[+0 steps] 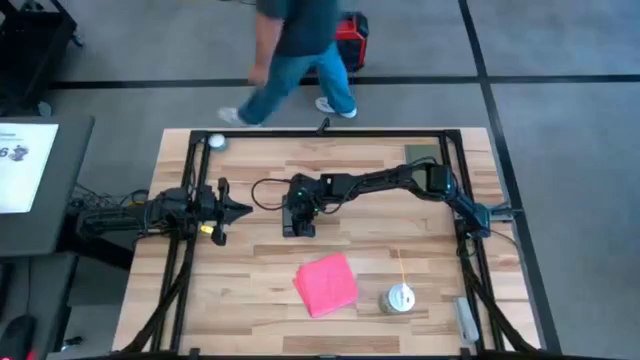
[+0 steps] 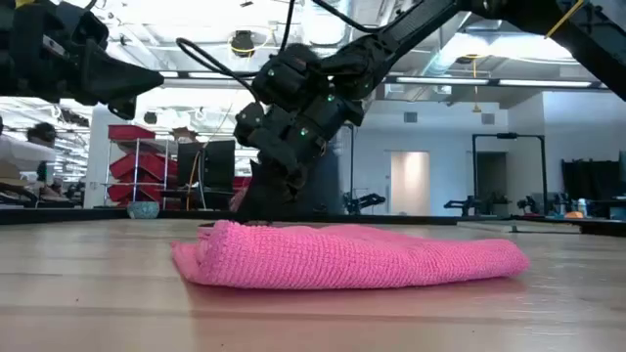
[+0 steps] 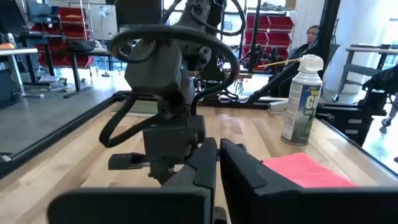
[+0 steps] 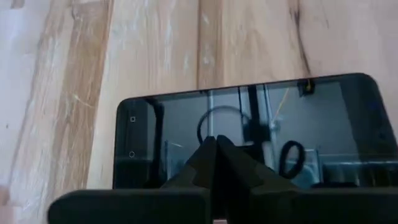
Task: Apply microfiber cloth
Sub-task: Spray the front of the pink phone using the spray bottle
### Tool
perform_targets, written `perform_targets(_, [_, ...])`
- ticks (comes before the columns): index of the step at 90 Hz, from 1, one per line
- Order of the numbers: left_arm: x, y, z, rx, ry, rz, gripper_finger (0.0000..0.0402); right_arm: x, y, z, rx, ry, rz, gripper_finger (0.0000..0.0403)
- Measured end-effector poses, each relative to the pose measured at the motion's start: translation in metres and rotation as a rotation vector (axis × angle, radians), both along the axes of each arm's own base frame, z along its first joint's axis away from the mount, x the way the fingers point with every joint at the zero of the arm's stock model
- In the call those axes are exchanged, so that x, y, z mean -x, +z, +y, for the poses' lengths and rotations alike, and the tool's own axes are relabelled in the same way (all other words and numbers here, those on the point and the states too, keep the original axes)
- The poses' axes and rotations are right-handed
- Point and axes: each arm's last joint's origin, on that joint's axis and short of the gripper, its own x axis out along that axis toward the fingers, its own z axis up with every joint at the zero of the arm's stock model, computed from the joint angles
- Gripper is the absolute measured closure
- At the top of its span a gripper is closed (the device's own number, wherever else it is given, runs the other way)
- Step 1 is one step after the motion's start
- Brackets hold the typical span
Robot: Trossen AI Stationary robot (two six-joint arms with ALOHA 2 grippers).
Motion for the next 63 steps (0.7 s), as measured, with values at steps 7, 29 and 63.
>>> perform_targets(7, [0.0, 0.0, 0.0, 0.035, 0.001, 0.0, 0.0402, 0.003, -0.001, 0.001, 0.002, 0.006, 0.034, 0.0403])
perform_targets(29, [-0.004, -0.005, 0.0, 0.151, 0.008, 0.052, 0.0402, 0.007, -0.004, 0.005, 0.014, 0.004, 0.086, 0.0403])
perform_targets(63, [-0.019, -0.028, 0.002, 0.287, 0.058, 0.283, 0.0402, 0.02, 0.003, 0.011, 0.066, 0.02, 0.154, 0.0403])
